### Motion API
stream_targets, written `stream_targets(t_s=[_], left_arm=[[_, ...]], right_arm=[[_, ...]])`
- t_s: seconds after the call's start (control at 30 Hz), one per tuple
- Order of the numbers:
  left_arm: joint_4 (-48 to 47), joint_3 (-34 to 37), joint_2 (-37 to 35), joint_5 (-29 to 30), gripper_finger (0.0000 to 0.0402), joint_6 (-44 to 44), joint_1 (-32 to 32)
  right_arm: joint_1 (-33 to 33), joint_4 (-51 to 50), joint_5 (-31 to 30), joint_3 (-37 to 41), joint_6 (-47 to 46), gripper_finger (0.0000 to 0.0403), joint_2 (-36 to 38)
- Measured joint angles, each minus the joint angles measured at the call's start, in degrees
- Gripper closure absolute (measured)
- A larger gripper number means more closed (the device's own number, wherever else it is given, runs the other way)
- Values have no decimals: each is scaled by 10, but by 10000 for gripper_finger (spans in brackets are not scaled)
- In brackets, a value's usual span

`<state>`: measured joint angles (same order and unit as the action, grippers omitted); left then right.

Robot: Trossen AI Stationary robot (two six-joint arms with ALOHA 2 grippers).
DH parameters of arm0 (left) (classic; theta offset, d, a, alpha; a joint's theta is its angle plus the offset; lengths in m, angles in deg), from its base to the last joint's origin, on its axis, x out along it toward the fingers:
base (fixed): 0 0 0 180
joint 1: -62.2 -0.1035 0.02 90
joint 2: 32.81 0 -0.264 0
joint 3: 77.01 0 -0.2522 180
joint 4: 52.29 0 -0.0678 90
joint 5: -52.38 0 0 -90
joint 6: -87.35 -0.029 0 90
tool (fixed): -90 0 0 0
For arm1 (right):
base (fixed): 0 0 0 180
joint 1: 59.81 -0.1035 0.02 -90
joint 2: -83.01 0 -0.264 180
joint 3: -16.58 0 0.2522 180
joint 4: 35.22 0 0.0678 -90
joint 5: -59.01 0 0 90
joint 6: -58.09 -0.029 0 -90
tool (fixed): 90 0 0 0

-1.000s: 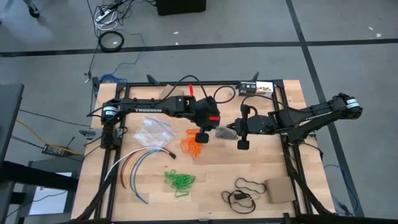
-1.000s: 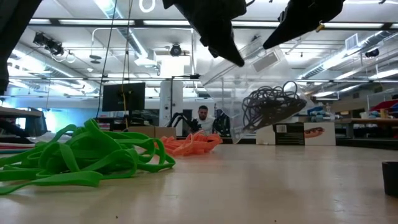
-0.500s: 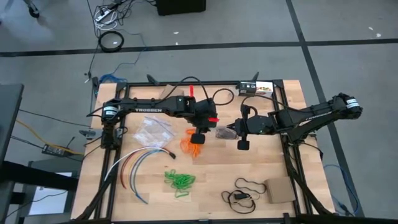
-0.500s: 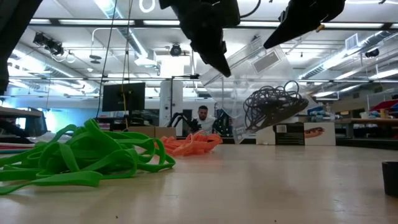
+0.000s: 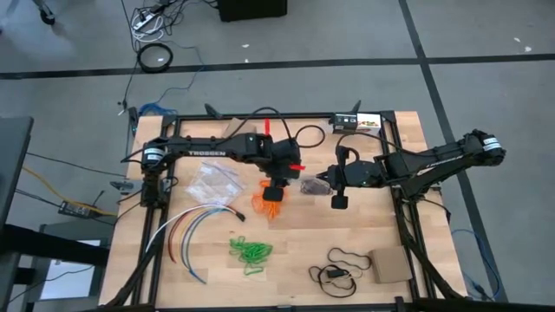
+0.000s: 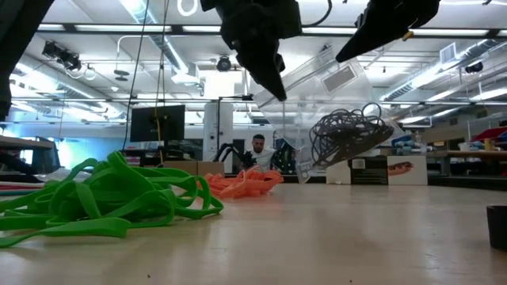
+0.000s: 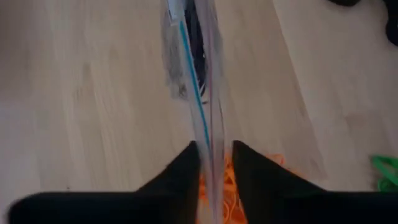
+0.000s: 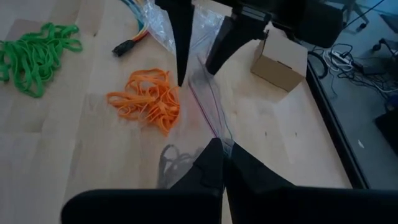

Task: Sort rubber bands
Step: Close the transparent zip bag

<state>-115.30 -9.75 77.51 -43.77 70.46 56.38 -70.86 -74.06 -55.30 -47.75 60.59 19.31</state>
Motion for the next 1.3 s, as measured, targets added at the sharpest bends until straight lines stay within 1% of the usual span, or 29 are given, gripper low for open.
stream_targets(t_s=[0.07,0.1,0.17,0.23,0.33,0.37,0.4,0.5,0.57,0.77,0.87,0.93,1.03,1.07,1.13,1.23,1.3], left_arm=[[-10,0,0,0,270,6,-2],[-16,0,0,1,262,7,-4],[-28,0,0,3,262,7,-6],[-30,0,0,8,287,6,-6],[-39,0,0,6,369,-8,-6],[-39,0,0,0,384,-9,-6],[-39,0,0,-6,389,-9,-6],[-40,0,0,-13,390,-6,-6],[-45,0,0,-23,384,-6,-6],[-32,35,-1,-34,334,-5,-7],[-6,65,0,-34,322,-4,-10],[-3,75,0,-31,329,-4,-13],[23,81,0,-32,363,-2,-14],[23,81,0,-38,376,-2,-14],[21,79,0,-69,393,-5,-14],[27,76,-1,-84,390,-7,-13],[26,76,-1,-79,369,-7,-13]], right_arm=[[0,1,0,0,0,403,0],[0,0,0,0,0,403,0],[0,1,0,0,0,403,0],[0,0,0,0,0,403,0],[0,1,0,0,0,403,0],[0,1,0,0,0,403,0],[0,1,0,0,0,403,0],[0,1,0,0,0,403,0],[0,1,0,0,0,403,0],[0,1,0,0,0,403,0],[0,1,0,0,0,403,0],[0,1,0,0,0,403,0],[0,1,0,0,0,403,0],[0,1,0,0,0,403,0],[0,1,0,0,0,403,0],[0,1,0,0,0,403,0],[0,1,0,0,0,403,0]])
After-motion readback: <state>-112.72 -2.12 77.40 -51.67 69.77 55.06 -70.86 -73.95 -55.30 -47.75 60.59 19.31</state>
